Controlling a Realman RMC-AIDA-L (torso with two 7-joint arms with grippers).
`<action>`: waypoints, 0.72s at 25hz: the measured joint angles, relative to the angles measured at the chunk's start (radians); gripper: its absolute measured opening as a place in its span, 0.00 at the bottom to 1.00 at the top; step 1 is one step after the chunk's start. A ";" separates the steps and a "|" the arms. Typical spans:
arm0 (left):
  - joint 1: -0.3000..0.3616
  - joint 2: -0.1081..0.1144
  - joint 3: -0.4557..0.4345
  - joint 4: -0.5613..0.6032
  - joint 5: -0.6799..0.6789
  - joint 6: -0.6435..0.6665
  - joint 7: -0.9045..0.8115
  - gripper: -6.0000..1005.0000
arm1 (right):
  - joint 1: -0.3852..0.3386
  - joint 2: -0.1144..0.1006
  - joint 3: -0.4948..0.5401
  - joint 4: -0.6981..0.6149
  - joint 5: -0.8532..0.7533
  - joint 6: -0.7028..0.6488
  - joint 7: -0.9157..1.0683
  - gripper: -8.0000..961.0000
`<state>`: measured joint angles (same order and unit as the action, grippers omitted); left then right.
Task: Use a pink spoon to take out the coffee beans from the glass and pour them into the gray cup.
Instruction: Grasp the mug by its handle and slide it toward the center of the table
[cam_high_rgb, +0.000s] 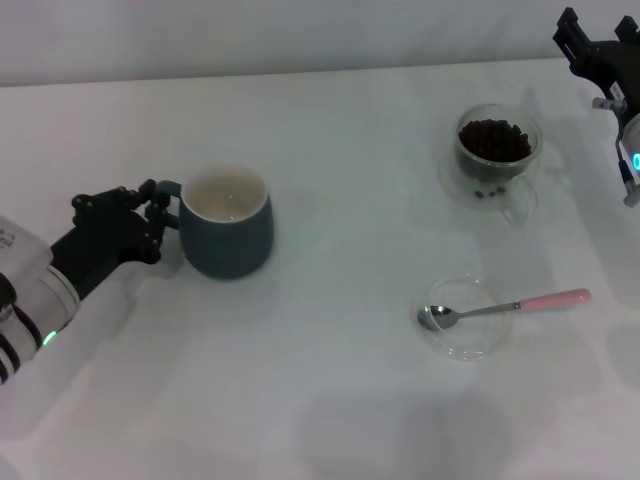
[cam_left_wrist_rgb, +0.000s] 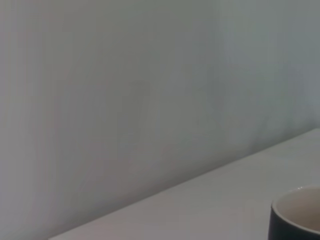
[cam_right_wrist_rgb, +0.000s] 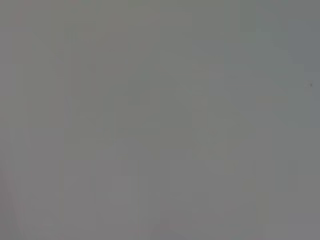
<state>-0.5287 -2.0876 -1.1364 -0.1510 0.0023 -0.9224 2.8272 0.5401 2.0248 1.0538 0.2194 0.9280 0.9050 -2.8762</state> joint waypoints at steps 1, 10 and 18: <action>0.007 -0.001 0.003 -0.012 0.008 0.000 0.000 0.14 | 0.000 0.000 0.000 0.000 0.000 0.000 0.000 0.87; 0.030 -0.004 0.129 -0.062 0.014 0.000 0.000 0.14 | -0.001 0.000 0.000 0.000 0.000 0.000 0.000 0.87; 0.061 -0.003 0.155 -0.085 0.019 -0.004 0.000 0.13 | -0.012 0.000 0.000 0.000 0.000 0.019 0.000 0.87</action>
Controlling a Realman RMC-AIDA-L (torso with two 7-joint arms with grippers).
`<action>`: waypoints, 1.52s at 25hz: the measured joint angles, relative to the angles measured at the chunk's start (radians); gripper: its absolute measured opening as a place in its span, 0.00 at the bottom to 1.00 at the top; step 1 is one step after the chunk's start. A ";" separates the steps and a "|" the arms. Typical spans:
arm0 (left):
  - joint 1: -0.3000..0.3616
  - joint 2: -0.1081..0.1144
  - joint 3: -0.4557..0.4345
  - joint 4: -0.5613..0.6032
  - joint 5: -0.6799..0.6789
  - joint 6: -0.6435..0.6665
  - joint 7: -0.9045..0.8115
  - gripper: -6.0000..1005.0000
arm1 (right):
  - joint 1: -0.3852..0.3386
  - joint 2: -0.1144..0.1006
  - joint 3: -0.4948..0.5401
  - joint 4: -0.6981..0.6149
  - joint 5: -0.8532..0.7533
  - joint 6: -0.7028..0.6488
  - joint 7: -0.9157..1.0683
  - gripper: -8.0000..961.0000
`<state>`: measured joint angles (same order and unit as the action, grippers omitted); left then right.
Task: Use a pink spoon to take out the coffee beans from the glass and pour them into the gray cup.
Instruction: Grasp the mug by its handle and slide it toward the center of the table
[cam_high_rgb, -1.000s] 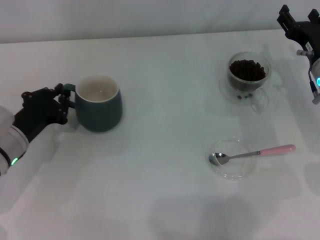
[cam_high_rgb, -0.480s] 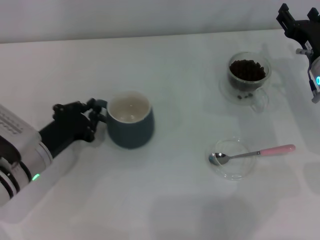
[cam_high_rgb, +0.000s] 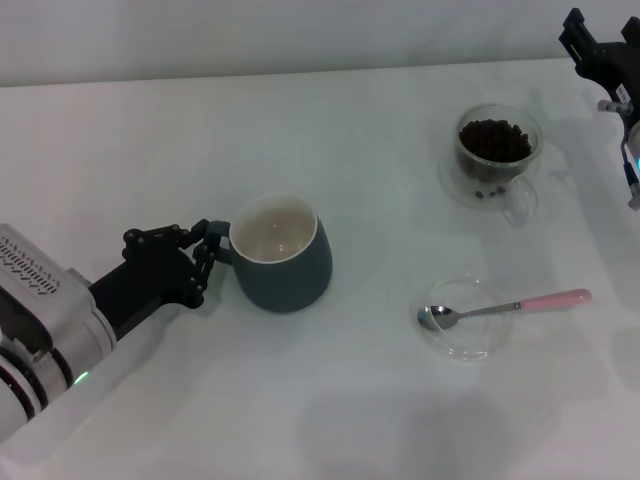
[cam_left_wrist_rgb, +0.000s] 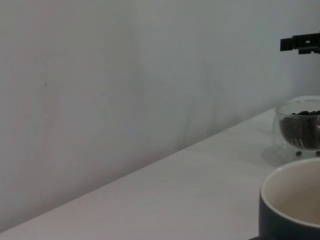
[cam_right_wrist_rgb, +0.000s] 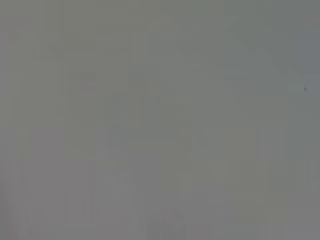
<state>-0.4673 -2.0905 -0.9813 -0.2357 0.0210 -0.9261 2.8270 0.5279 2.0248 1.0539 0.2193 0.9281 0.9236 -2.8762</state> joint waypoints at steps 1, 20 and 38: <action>0.002 0.000 0.001 0.000 0.000 0.000 0.000 0.13 | 0.000 0.000 0.000 0.000 0.000 0.001 0.000 0.87; 0.020 0.002 -0.001 -0.039 -0.004 -0.005 0.000 0.16 | 0.004 -0.005 0.001 -0.009 0.000 0.001 0.000 0.87; 0.064 0.003 -0.009 -0.043 -0.005 -0.041 0.000 0.52 | -0.002 -0.005 0.000 -0.004 0.000 0.003 0.000 0.87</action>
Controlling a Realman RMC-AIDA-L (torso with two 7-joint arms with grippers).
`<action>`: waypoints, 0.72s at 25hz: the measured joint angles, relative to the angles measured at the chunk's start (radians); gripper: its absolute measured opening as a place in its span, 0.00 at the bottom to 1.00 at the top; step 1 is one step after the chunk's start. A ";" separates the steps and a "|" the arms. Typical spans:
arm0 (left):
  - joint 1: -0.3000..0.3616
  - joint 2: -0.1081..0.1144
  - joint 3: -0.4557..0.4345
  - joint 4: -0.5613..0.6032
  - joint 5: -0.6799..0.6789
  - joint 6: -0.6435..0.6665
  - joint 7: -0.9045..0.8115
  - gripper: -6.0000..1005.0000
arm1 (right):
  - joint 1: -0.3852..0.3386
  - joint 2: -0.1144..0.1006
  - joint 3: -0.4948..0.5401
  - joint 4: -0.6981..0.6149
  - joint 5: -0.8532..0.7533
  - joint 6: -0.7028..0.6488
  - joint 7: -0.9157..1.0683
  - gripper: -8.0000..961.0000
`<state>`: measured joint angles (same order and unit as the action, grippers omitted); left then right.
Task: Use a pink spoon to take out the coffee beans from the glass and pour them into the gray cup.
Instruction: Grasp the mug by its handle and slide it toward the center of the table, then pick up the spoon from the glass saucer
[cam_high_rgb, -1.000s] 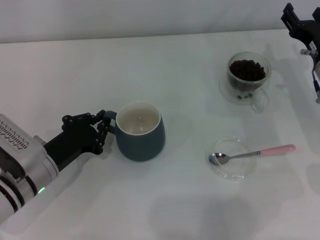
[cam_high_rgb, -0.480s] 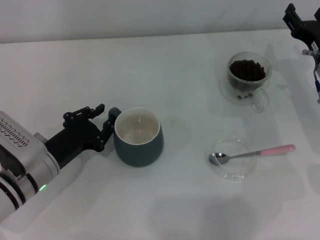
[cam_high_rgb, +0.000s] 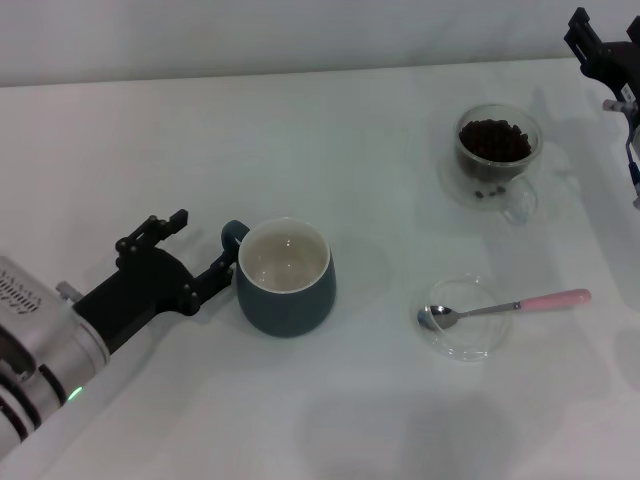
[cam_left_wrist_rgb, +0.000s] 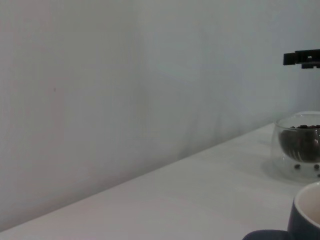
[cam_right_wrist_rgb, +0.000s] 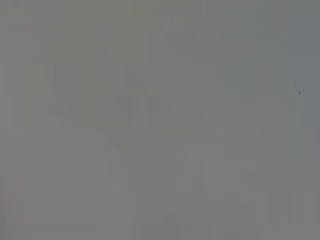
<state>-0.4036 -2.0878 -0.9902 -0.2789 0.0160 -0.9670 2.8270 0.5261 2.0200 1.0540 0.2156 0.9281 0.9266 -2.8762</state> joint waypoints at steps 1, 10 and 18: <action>0.009 0.000 -0.002 0.000 -0.001 -0.010 0.000 0.55 | 0.000 0.000 0.000 0.000 0.000 0.000 0.000 0.87; 0.101 0.003 -0.037 0.007 -0.060 -0.096 -0.001 0.83 | -0.006 0.002 -0.005 0.002 0.000 0.000 0.000 0.87; 0.181 0.004 -0.041 0.017 -0.244 -0.268 -0.039 0.82 | -0.031 0.004 -0.012 0.005 0.000 0.021 0.000 0.87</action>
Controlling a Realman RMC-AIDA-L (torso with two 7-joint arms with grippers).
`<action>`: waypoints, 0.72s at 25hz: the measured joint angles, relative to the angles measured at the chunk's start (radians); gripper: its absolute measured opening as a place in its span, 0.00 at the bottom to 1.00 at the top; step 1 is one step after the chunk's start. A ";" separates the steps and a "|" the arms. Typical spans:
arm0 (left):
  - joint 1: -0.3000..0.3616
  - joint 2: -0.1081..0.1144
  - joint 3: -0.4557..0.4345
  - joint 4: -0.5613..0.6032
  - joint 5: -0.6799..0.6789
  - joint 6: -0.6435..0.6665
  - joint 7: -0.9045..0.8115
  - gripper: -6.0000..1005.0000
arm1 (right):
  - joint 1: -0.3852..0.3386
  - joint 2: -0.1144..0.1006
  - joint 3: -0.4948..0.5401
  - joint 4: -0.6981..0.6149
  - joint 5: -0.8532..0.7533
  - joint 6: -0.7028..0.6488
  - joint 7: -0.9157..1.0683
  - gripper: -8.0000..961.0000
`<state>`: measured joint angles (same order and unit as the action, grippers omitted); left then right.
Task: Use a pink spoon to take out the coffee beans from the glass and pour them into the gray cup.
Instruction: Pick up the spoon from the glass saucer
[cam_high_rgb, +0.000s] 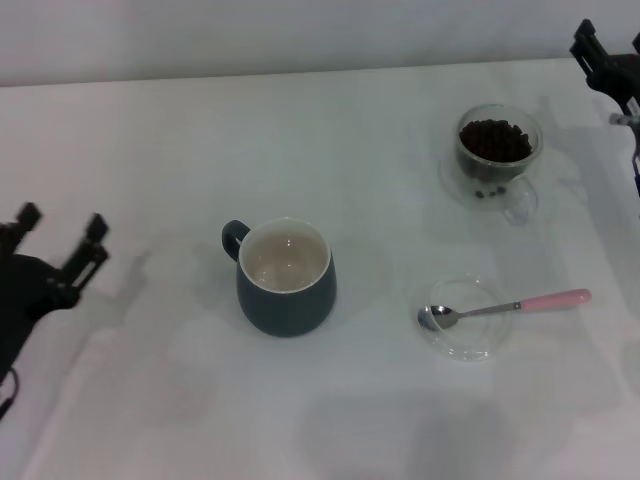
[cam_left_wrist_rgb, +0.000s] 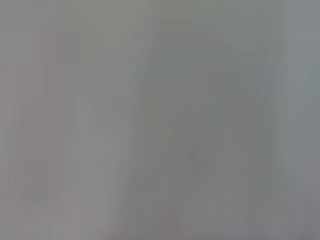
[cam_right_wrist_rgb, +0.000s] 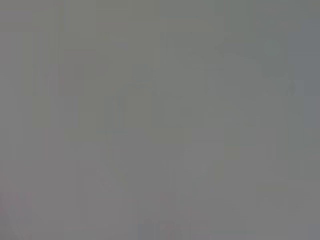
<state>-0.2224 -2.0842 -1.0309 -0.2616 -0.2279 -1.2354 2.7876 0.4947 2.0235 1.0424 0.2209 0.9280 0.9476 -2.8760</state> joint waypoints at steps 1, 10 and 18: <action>0.008 0.000 0.000 0.004 -0.028 -0.024 -0.001 0.82 | -0.010 0.000 0.000 0.001 0.000 0.010 0.003 0.87; 0.028 -0.003 0.002 0.037 -0.231 -0.068 -0.052 0.82 | -0.164 -0.016 -0.092 -0.016 0.000 0.154 0.289 0.87; 0.014 -0.003 0.001 0.058 -0.344 -0.065 -0.077 0.82 | -0.289 -0.032 -0.323 -0.244 -0.002 0.420 0.811 0.87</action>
<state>-0.2089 -2.0870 -1.0299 -0.2032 -0.5723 -1.3005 2.7108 0.2052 1.9916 0.7189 -0.0230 0.9262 1.3678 -2.0651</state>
